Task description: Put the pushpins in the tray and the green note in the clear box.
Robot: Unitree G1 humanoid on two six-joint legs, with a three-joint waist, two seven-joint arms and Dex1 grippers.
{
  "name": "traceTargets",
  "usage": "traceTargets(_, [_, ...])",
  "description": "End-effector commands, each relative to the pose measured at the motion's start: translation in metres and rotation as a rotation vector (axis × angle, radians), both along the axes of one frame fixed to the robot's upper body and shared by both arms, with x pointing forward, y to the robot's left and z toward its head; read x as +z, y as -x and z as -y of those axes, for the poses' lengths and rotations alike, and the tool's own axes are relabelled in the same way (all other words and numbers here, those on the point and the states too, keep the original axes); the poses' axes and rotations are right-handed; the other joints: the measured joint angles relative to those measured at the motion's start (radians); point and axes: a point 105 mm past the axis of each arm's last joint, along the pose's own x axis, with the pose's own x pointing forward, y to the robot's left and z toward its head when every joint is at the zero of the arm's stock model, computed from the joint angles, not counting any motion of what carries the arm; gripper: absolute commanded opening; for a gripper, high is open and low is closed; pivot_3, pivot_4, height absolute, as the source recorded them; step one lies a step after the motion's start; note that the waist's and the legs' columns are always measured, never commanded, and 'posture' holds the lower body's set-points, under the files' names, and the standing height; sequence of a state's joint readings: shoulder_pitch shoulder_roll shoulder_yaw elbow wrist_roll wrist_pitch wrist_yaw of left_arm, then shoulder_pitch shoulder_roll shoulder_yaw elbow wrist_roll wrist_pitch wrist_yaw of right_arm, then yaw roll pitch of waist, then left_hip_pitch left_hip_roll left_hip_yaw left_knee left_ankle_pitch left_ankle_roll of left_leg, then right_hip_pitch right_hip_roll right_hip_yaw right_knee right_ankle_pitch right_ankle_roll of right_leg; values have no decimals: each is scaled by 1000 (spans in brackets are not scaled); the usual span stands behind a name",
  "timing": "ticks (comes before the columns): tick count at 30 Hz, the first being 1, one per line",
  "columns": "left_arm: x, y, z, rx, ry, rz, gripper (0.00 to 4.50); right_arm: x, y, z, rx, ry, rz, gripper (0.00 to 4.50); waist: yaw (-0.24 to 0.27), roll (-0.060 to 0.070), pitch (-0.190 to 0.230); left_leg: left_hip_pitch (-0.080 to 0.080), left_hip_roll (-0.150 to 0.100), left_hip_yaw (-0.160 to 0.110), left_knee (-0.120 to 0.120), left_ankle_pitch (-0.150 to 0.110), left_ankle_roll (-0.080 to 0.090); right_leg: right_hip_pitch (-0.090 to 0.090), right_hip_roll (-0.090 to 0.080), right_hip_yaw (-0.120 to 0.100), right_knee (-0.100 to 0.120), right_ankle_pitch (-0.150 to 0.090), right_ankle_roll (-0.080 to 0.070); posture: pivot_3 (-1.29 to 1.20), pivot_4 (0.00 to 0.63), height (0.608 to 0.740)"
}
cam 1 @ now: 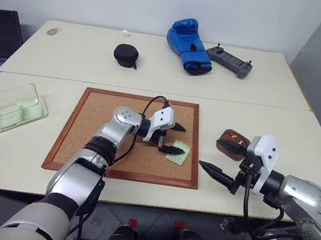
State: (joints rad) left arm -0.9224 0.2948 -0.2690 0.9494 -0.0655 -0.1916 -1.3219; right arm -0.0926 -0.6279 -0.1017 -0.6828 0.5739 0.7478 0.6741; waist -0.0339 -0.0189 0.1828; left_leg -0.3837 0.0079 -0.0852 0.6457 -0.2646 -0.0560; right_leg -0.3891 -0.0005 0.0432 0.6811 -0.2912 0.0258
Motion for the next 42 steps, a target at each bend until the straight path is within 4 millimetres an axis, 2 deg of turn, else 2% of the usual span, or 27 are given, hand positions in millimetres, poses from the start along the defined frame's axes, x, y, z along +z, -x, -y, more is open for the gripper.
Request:
traceTargets(1, [0, 3, 4, -62, -25, 5, 4460, 10, 6, 0, -4, -3, 44, 4459, 1, 0, 0, 0, 0, 0, 0, 0, 0, 0, 0, 0, 0, 0, 0, 0, 150, 740])
traceTargets(9, [-7, 4, 8, -73, -42, -12, 2929, 10, 6, 0, -11, -3, 39, 4500, 2, 0, 0, 0, 0, 0, 0, 0, 0, 0, 0, 0, 0, 0, 0, 0, 150, 740])
traceTargets(14, [-5, 4, 6, -77, -39, -7, 1869, 9, 8, -1, -9, -6, 36, 4500, 2, 0, 0, 0, 0, 0, 0, 0, 0, 0, 0, 0, 0, 0, 0, 0, 150, 740])
traceTargets(20, [-3, 4, 3, -82, -40, 1, 908, 9, 7, -1, -7, -8, 36, 4500, 1, 0, 0, 0, 0, 0, 0, 0, 0, 0, 0, 0, 0, 0, 0, 0, 150, 740])
traceTargets(24, [-1, 4, 1, -82, -35, 9, 95, 9, 8, -2, 4, -6, 37, 4500, 1, 0, 0, 0, 0, 0, 0, 0, 0, 0, 0, 0, 0, 0, 0, 0, 150, 740])
traceTargets(32, [12, 1, 1, -62, 15, 31, 25, 12, 5, -5, 20, -12, 51, 4500, 1, 0, 0, 0, 0, 0, 0, 0, 0, 0, 0, 0, 0, 0, 0, 0, 150, 740])
traceTargets(36, [47, 0, -18, 0, 120, 14, 25, 29, 6, -13, 75, -72, 109, 4500, -5, -1, 0, 0, 0, 0, 0, 0, 0, 0, 0, 0, 1, 0, 0, 0, 150, 740])
traceTargets(39, [63, 11, -34, 43, 150, 7, 25, 37, 6, -18, 107, -106, 135, 4500, -11, 0, 0, 0, 3, -1, 0, 0, 0, 0, 1, 0, 1, 0, 0, 0, 150, 740])
traceTargets(42, [82, 18, -59, 176, 194, 27, 25, 47, 9, -29, 172, -149, 169, 4500, -17, 0, 0, 1, 4, -2, 0, 0, 0, 0, 1, 0, 1, 0, 0, 0, 150, 740])
